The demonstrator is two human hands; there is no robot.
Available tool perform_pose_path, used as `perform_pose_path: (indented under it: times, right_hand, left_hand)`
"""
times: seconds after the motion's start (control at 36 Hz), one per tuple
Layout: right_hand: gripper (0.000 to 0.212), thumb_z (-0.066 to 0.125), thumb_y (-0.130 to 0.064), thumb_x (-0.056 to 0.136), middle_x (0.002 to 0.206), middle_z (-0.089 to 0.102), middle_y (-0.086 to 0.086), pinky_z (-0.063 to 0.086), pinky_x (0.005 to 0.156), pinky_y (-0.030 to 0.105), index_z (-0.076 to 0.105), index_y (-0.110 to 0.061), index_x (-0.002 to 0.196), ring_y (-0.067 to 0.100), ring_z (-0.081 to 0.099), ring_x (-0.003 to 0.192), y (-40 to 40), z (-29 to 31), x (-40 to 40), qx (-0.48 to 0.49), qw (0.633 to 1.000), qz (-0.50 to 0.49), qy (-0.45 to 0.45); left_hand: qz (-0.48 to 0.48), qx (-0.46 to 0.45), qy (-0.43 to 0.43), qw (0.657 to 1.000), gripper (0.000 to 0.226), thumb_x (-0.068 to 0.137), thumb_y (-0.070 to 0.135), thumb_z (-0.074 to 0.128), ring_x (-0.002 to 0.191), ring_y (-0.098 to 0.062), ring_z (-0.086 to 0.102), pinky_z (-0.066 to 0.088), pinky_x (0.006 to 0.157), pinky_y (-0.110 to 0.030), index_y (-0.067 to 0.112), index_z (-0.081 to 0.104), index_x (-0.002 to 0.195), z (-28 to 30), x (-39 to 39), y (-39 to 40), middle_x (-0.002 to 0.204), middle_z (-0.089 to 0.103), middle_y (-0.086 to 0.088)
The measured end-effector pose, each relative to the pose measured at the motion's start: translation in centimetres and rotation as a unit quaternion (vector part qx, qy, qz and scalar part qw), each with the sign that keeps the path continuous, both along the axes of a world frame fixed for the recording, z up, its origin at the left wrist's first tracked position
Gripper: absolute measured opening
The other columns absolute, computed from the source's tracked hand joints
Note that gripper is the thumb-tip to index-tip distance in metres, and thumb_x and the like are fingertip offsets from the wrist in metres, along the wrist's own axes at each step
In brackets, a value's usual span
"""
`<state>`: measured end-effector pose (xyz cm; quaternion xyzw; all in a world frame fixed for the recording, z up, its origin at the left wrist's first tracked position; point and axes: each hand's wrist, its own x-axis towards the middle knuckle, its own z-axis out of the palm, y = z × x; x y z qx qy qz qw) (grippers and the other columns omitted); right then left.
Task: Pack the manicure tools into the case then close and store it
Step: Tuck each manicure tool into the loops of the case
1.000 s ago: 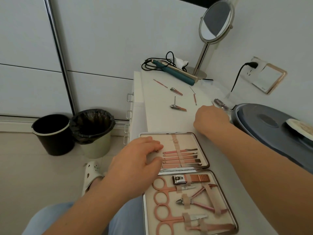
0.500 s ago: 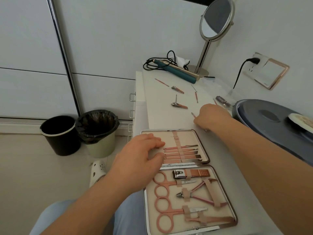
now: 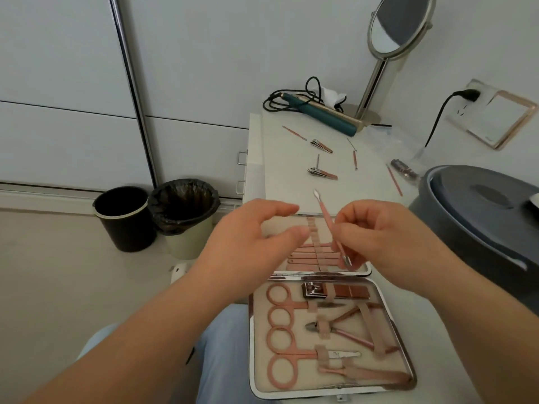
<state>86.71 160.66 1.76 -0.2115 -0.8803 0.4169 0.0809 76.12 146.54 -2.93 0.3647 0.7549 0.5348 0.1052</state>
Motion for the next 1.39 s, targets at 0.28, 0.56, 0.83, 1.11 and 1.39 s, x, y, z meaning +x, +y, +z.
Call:
perform_pose_path:
  times: [0.28, 0.56, 0.83, 1.11, 1.39]
  right_hand:
    - [0.01, 0.056, -0.023, 0.074, 0.048, 0.055, 0.003, 0.052, 0.063, 0.043, 0.06, -0.019, 0.065, 0.025, 0.053, 0.051, -1.1, 0.2, 1.7, -0.071, 0.996, 0.049, 0.012]
    - [0.012, 0.057, -0.009, 0.085, 0.058, 0.059, -0.003, 0.047, 0.055, 0.023, 0.063, -0.019, 0.084, 0.006, 0.048, 0.046, 1.9, -1.7, 1.9, -0.1, 0.992, -0.066, 0.047]
    - [0.018, 0.055, -0.015, 0.087, 0.063, 0.055, -0.007, 0.037, 0.054, 0.023, 0.058, -0.027, 0.074, 0.01, 0.048, 0.056, 4.9, -3.4, 1.9, 0.045, 0.989, -0.138, 0.04]
    - [0.021, 0.056, -0.018, 0.085, 0.069, 0.059, -0.014, 0.033, 0.05, 0.017, 0.057, -0.032, 0.068, 0.002, 0.053, 0.063, 5.0, -4.1, 1.9, 0.131, 0.981, -0.14, -0.029]
    - [0.014, 0.069, -0.018, 0.077, 0.058, 0.06, -0.009, 0.043, 0.051, 0.02, 0.06, -0.025, 0.067, 0.003, 0.052, 0.043, 5.8, -4.0, 0.6, 0.054, 0.99, -0.128, -0.016]
  left_hand:
    - [-0.028, 0.101, -0.09, 0.99, 0.016, 0.075, 0.026, 0.066, 0.055, -0.012, 0.046, 0.039, 0.051, -0.016, 0.015, 0.067, 0.062, 1.5, 1.1, 0.8, 0.059, 0.056, -0.018]
    - [0.013, -0.017, 0.064, 0.998, 0.022, 0.079, 0.035, 0.059, 0.058, 0.005, 0.048, 0.035, 0.055, -0.011, 0.028, 0.057, 0.058, 0.4, 1.2, 2.5, 0.065, 0.057, 0.018]
    - [0.006, -0.144, 0.169, 0.975, 0.014, 0.085, 0.032, 0.051, 0.087, -0.009, 0.053, 0.044, 0.08, -0.032, 0.031, 0.061, 0.094, 0.2, -0.3, 2.7, 0.087, 0.058, 0.014]
    - [-0.027, -0.173, 0.224, 0.959, 0.013, 0.082, 0.028, 0.055, 0.098, -0.012, 0.047, 0.035, 0.09, -0.029, 0.032, 0.065, 0.09, -0.7, -1.0, 2.1, 0.098, 0.057, 0.01]
    - [-0.039, -0.171, 0.19, 0.966, 0.006, 0.076, 0.03, 0.065, 0.095, -0.004, 0.048, 0.039, 0.087, -0.028, 0.036, 0.066, 0.073, -0.5, -1.4, 2.2, 0.092, 0.057, 0.016]
